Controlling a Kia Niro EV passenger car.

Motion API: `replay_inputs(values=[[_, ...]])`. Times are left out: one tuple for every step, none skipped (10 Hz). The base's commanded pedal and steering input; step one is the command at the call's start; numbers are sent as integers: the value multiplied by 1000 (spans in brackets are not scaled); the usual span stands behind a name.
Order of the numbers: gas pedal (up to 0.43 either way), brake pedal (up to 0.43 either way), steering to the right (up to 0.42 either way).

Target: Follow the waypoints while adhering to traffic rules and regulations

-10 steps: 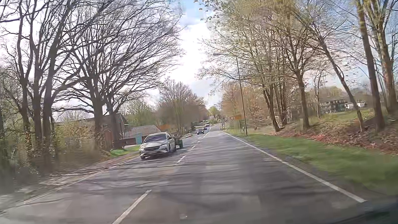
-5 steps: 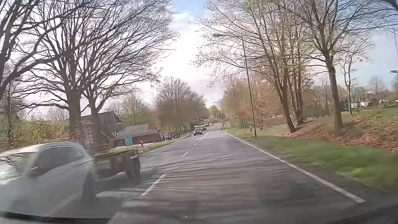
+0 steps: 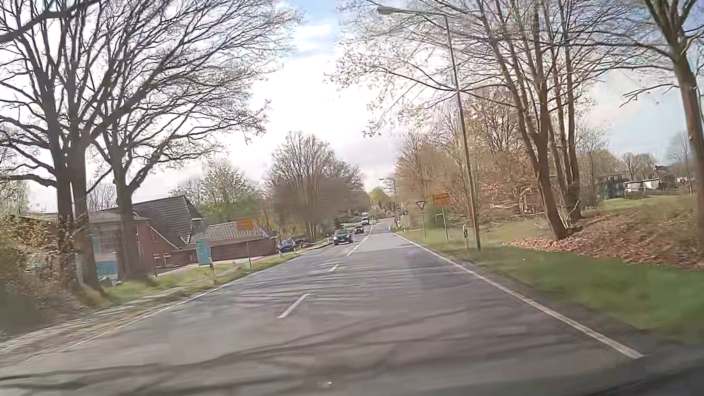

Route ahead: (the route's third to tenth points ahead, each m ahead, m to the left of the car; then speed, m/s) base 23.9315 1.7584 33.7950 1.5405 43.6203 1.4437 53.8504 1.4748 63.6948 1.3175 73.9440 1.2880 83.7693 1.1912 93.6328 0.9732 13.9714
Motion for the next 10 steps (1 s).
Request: replay_inputs(values=[[138,0,0],[138,0,0],[130,0,-1],[130,0,0],[130,0,0],[130,0,0],[130,0,0],[138,0,0],[138,0,0],[138,0,0]])
